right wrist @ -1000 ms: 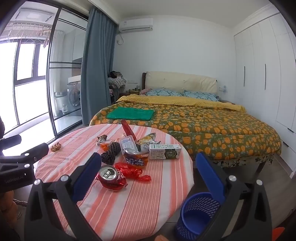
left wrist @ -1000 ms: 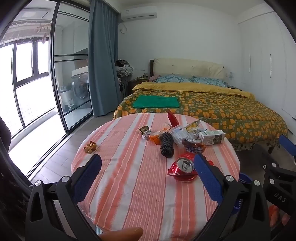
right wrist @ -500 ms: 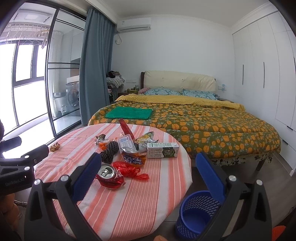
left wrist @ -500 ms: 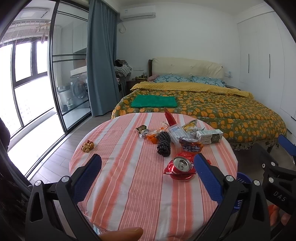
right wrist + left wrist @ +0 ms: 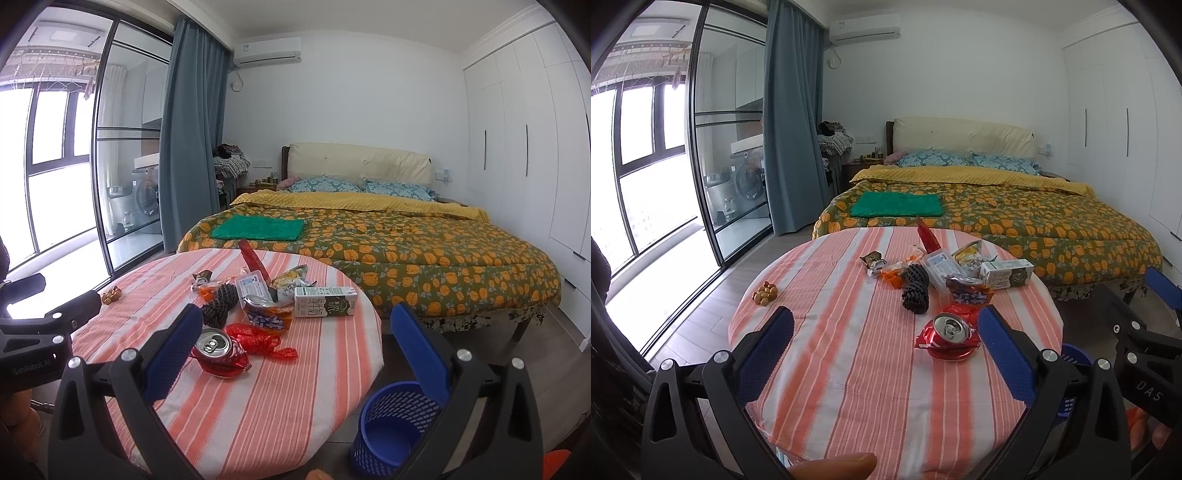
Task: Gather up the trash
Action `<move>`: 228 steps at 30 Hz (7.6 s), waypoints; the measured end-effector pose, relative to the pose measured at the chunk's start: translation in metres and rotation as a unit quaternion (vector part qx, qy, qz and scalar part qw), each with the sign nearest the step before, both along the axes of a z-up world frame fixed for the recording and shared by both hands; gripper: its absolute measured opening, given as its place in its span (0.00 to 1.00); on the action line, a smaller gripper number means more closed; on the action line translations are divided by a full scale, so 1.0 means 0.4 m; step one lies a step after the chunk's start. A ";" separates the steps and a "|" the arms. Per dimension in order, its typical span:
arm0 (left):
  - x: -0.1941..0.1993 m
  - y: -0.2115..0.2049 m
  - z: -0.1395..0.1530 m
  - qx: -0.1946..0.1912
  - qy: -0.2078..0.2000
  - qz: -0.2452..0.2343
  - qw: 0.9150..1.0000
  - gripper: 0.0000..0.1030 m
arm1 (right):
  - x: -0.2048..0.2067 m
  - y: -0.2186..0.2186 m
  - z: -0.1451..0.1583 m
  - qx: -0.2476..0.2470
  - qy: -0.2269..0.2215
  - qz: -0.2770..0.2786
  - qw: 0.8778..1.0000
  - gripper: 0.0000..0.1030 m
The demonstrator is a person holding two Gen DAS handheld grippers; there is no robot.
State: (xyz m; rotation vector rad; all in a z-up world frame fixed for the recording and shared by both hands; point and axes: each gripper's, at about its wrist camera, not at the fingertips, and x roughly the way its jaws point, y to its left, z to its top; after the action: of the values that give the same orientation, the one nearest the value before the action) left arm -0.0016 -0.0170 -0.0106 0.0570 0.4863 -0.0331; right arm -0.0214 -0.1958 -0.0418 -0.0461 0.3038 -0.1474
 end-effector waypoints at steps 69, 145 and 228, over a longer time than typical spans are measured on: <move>-0.017 -0.030 0.012 -0.001 -0.004 -0.002 1.000 0.96 | -0.007 -0.002 0.005 0.001 -0.004 0.000 1.000 0.96; 0.025 -0.048 -0.046 0.012 0.030 -0.032 0.999 0.96 | 0.007 -0.041 -0.022 0.016 0.013 -0.003 1.000 0.96; 0.453 -0.005 -0.419 0.007 0.229 -0.143 0.963 0.63 | 0.553 -0.069 -0.312 0.034 0.289 0.260 0.921 0.91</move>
State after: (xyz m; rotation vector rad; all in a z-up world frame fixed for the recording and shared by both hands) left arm 0.1794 -0.0188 -0.1781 0.1354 0.9396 -0.3325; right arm 0.1998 -0.2234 -0.1665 -0.0993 0.8752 0.4168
